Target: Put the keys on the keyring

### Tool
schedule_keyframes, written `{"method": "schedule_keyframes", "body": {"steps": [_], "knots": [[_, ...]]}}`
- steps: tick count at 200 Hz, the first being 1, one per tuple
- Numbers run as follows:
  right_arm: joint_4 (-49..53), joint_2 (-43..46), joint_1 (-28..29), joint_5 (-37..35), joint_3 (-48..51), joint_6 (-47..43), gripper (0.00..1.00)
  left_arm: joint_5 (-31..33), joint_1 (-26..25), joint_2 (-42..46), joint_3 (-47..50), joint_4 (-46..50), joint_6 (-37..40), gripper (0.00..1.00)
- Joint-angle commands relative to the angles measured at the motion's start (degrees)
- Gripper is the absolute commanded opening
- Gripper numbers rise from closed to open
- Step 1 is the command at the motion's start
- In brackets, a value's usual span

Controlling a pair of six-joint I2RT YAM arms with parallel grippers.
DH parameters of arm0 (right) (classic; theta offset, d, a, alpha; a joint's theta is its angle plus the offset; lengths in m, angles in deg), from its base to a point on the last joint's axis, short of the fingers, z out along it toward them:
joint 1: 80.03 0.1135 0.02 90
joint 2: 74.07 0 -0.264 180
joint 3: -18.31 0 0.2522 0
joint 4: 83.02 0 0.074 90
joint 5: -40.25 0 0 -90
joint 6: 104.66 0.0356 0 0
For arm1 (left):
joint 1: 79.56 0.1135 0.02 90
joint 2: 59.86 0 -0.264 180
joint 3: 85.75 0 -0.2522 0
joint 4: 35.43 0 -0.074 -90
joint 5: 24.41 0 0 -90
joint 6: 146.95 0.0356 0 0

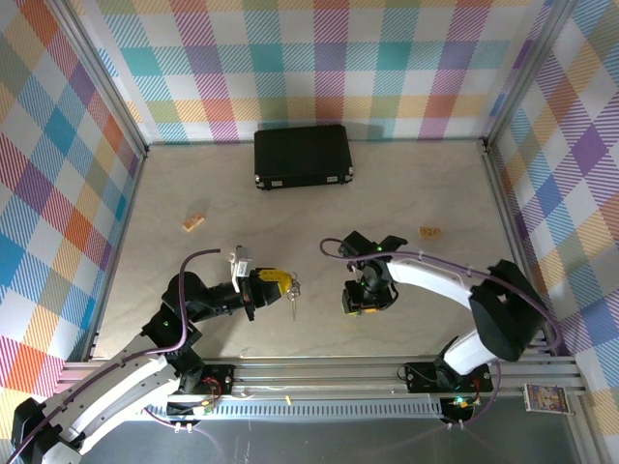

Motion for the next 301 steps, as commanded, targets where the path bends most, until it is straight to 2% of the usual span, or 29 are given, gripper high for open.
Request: {"method": "schedule_keyframes", "body": {"steps": [1,16,73,113,148,175,220,301], "knots": [[-5.8,3.3,0.3,1.7,4.4,6.7,0.49,-0.9,0.9,0.4,0.2,-4.1,-1.3,0.00],[-6.3,5.1,0.8,1.6,6.0,6.0,0.51,-0.9,0.9,0.3,0.3,-4.4,-1.6,0.00],[-1.9,8.1,4.5,-8.8,5.5,-3.3,0.54,-1.3,1.2,-0.6,0.4,-5.6,-2.5,0.00],[-3.1,2.6,6.8,-12.7,3.6,-5.9,0.60,-1.4,1.4,-0.4,0.4,-5.5,-3.0,0.00],[-5.2,-1.6,9.2,-15.4,2.4,-6.7,0.60,-1.3,1.6,-0.8,0.2,-5.5,-3.2,0.00],[-5.6,-3.9,9.7,-17.3,1.3,-7.5,0.55,-1.3,1.7,-0.5,0.3,-5.1,-3.4,0.00],[-5.2,-6.4,10.4,-18.9,-0.5,-8.2,0.38,-1.2,1.7,0.0,0.6,-4.7,-3.5,0.00],[-4.0,-7.4,10.5,-18.9,-1.8,-8.9,0.20,-1.0,1.9,0.5,0.7,-4.5,-3.6,0.00]]}}
